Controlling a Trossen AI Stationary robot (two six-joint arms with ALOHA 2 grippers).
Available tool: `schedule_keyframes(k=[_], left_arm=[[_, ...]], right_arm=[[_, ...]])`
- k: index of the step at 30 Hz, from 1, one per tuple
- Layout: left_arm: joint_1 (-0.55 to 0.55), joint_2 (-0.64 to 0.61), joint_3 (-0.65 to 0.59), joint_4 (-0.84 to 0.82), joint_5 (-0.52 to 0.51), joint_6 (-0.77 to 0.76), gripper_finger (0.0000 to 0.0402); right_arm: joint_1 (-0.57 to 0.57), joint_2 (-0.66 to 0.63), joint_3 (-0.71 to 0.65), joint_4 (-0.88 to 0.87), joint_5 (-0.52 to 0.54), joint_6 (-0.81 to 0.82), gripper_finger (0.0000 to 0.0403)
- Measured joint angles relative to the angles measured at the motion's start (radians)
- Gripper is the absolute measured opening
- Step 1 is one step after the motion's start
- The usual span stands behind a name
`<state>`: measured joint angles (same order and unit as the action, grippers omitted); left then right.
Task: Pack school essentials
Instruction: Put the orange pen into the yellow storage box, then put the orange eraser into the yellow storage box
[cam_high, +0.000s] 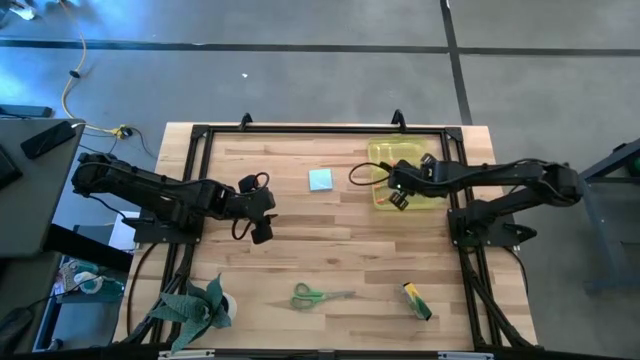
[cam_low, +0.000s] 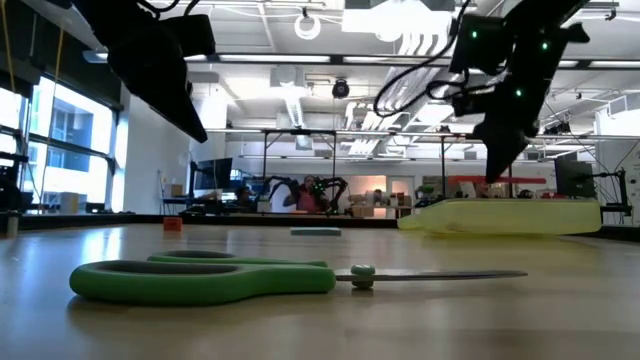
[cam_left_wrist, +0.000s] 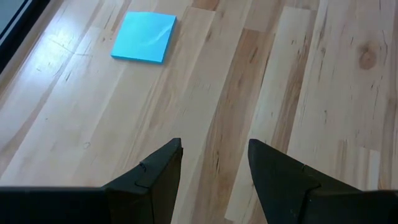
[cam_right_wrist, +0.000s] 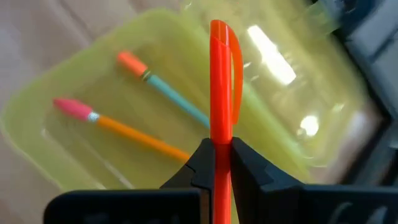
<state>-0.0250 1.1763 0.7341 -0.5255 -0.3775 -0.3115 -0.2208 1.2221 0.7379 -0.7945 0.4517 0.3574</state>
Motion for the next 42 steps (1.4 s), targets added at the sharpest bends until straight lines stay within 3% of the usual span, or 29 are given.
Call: schedule_keyframes(k=[11,15,26,36,42], left_arm=[[0.000,0.000,0.000,0.007,0.000,-0.001,0.0175],[0.000,0.000,0.000,0.007,0.000,0.000,0.0175],[0.000,0.000,0.000,0.007,-0.002,0.000,0.0175],[0.053,0.000,0.000,0.007,-0.105,0.155,0.0175],[0.201,0.000,0.000,0.005,0.034,0.268,0.0175]], right_arm=[[-0.144,0.000,-0.053,0.062,-0.219,-0.181,0.0018],[-0.152,0.000,-0.053,0.065,-0.222,-0.201,0.0037],[-0.150,0.000,-0.053,0.074,-0.201,-0.115,0.0137],[-0.150,-0.110,-0.053,0.074,-0.203,-0.094,0.0129],[-0.122,-0.237,-0.053,0.074,-0.225,-0.038,0.0126]])
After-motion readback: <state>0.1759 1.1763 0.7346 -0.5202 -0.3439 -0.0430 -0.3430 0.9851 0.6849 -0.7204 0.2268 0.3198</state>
